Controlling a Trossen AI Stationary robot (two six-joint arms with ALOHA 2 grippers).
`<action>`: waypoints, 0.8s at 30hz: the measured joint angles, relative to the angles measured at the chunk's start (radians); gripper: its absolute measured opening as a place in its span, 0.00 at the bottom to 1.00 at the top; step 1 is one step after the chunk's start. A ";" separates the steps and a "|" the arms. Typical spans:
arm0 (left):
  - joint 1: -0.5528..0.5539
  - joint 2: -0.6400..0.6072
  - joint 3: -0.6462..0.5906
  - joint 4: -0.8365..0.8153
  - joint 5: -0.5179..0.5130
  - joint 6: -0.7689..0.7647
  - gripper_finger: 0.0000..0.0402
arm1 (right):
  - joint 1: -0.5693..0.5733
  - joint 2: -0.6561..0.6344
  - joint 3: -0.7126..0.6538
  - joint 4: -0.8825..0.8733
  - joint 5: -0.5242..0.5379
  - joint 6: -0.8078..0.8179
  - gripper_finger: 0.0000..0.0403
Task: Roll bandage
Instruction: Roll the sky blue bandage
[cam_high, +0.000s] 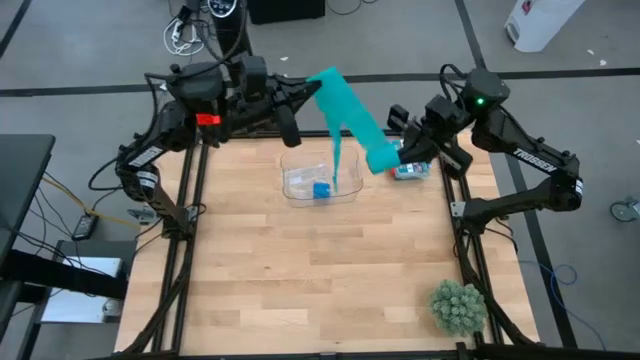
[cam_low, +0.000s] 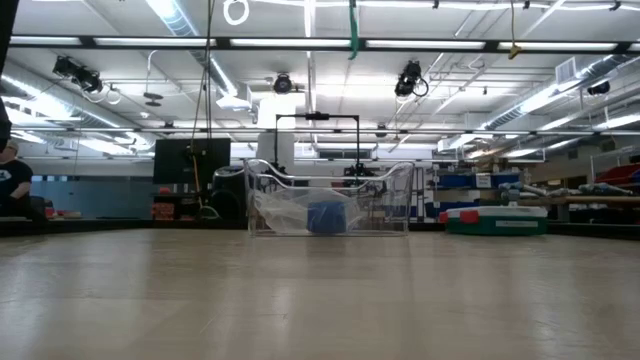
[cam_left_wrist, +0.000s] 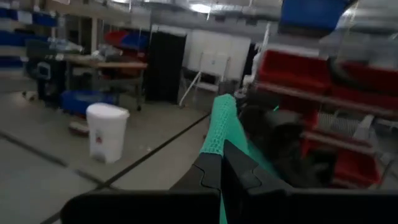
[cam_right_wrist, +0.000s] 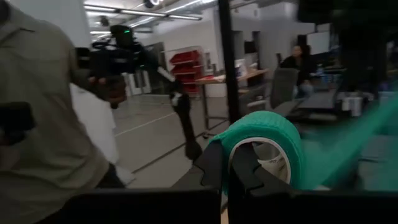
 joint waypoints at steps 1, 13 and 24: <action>0.003 -0.004 0.000 0.002 -0.002 0.000 0.00 | 0.005 -0.005 0.000 -0.007 0.000 -0.001 0.00; 0.008 -0.004 0.000 0.002 0.032 -0.006 0.00 | 0.003 0.003 0.000 -0.086 0.045 -0.026 0.00; 0.005 -0.009 0.000 -0.002 0.101 -0.034 0.00 | -0.105 0.022 0.000 -0.319 0.218 -0.005 0.00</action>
